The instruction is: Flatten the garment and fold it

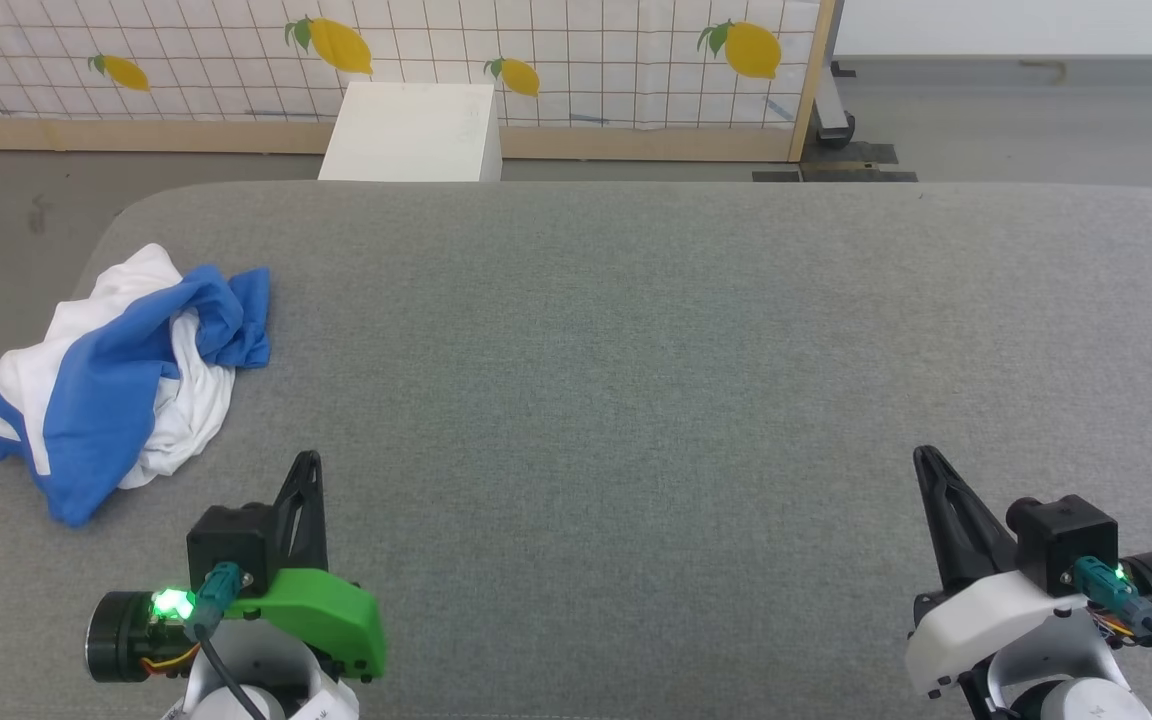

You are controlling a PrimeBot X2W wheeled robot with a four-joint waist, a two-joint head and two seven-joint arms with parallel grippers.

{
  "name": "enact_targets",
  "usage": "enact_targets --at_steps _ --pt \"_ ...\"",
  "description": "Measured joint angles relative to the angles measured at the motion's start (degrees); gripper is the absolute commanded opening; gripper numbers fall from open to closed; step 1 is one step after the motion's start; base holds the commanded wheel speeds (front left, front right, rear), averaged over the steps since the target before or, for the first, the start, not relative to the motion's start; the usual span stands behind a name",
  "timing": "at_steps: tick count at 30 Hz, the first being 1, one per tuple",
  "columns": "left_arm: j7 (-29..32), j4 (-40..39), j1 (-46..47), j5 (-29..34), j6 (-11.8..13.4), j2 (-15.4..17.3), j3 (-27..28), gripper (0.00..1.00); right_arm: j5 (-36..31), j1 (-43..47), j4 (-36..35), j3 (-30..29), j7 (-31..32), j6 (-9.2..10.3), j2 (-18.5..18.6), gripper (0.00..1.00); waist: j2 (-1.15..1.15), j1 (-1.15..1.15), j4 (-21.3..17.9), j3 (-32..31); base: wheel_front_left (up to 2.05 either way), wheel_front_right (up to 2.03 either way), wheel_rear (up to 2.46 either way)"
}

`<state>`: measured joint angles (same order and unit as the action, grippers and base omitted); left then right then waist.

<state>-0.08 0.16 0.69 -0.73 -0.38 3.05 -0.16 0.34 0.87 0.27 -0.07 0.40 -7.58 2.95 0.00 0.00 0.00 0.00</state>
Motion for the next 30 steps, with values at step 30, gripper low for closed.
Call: enact_targets --at_steps 30 --pt "0.0 0.0 0.0 0.0 0.0 0.0 0.0 0.0 0.0 0.0 0.0 0.0 0.0 0.0 0.0 0.0 0.0 0.0 0.0 0.0 0.0 0.0 0.0"
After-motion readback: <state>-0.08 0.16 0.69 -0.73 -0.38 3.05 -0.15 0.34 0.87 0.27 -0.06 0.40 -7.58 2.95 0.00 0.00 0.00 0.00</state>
